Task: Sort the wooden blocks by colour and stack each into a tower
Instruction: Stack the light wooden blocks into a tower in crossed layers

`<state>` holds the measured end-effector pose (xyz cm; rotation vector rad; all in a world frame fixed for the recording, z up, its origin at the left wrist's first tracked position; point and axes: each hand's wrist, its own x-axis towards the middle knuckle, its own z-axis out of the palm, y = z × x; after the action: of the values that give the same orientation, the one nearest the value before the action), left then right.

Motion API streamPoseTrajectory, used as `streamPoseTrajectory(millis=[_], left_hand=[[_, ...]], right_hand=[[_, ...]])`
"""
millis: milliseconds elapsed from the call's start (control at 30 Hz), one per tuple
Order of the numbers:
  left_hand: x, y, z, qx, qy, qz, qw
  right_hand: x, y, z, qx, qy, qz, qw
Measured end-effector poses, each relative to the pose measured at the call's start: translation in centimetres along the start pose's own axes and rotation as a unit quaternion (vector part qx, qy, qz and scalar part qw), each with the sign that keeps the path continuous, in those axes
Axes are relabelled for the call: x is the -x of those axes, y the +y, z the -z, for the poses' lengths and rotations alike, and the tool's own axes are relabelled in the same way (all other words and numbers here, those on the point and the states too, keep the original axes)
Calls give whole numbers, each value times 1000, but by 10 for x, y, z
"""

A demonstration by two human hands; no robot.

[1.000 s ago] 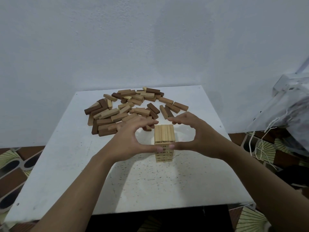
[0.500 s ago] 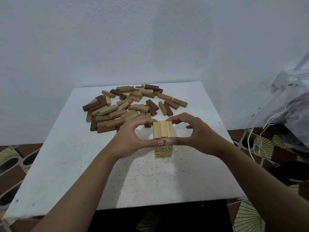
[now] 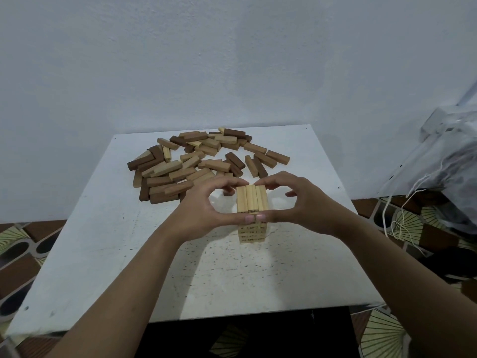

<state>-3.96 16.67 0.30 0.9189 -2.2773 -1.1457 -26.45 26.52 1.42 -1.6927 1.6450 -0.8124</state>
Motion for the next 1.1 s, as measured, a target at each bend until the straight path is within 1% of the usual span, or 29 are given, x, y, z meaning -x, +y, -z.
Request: streamPoseTrajectory(millis=[233, 533, 767, 1100], left_hand=[[-1, -2, -1, 1, 0, -22, 1000], [3, 0, -2, 7, 7, -19, 1000], [13, -5, -3, 37, -22, 1, 999], [7, -3, 3, 24, -47, 13, 999]], right_hand=[[-2, 0, -1, 2, -4, -4, 1000], [0, 3, -4, -5, 7, 0, 1000], [9, 14, -10, -20, 11, -21, 1000], [2, 11, -9, 3, 13, -26, 1000]])
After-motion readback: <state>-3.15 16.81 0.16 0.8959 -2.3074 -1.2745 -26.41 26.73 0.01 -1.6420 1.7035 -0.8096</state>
